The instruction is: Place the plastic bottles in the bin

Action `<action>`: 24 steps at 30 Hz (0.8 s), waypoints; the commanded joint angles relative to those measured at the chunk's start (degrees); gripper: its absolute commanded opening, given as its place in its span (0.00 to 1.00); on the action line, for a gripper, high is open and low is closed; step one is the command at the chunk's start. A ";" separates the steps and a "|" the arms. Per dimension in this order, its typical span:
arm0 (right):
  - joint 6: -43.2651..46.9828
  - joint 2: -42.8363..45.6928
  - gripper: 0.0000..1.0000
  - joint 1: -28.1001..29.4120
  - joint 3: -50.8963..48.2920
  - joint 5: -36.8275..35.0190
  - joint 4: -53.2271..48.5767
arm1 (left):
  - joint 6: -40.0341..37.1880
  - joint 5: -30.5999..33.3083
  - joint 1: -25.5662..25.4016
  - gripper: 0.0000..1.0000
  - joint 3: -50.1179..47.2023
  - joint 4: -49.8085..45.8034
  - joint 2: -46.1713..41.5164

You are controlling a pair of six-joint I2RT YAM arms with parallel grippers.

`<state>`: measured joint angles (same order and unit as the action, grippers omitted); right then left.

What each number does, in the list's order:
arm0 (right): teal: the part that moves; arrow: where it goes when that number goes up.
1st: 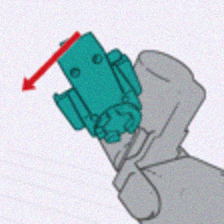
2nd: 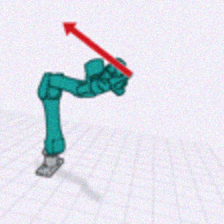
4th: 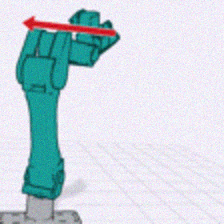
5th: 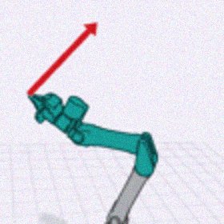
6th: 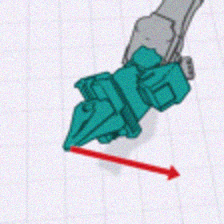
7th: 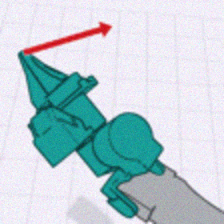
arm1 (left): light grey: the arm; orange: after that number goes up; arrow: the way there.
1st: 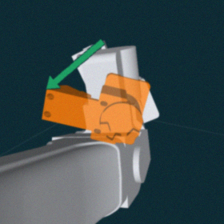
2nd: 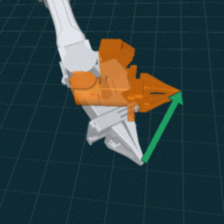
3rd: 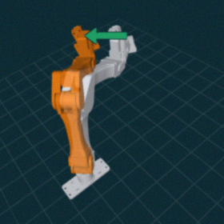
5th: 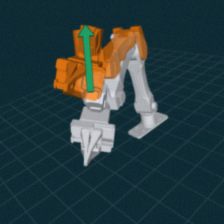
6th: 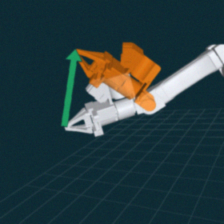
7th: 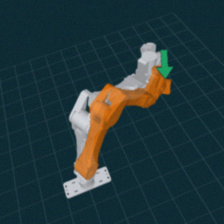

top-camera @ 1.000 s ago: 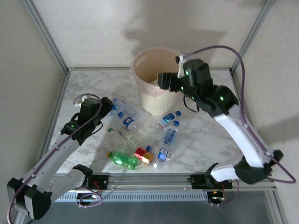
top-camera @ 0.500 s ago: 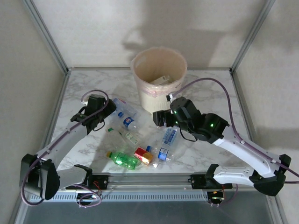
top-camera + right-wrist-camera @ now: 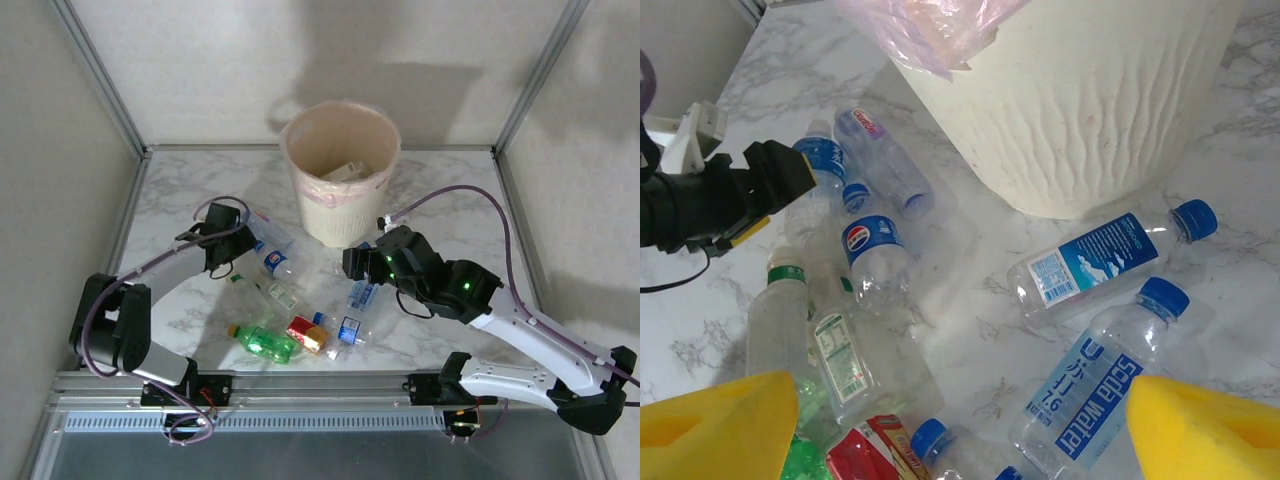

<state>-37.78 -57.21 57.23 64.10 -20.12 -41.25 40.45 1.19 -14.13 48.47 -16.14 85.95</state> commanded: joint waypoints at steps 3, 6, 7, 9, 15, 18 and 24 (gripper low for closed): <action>-1.07 -0.57 0.86 0.35 -0.79 -1.55 1.88 | -1.77 -0.07 0.43 0.88 2.57 1.54 3.06; -1.09 -0.79 0.86 0.42 -1.15 -1.33 2.30 | -2.19 -0.18 0.43 0.88 2.82 1.77 4.88; -1.11 -0.88 0.86 0.38 -1.21 -1.37 2.24 | -2.21 0.02 0.47 0.88 2.86 1.70 5.44; -1.01 -1.06 0.86 0.41 -1.34 -1.24 2.44 | -2.42 0.54 0.44 0.87 2.86 1.69 6.55; -0.65 -1.40 0.86 0.36 -1.78 -1.15 3.51 | -3.80 3.34 0.47 0.84 3.52 0.82 9.56; 0.02 -0.83 0.86 0.37 -2.84 -1.28 5.04 | -4.49 5.24 0.44 0.81 4.49 0.33 10.93; -0.89 -0.88 0.84 0.42 -3.37 -1.95 5.95 | -5.26 6.54 0.42 0.74 6.45 -1.16 11.72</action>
<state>-38.22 -58.33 57.25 60.62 -20.56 -36.80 36.64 5.13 -14.13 53.01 -15.33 96.95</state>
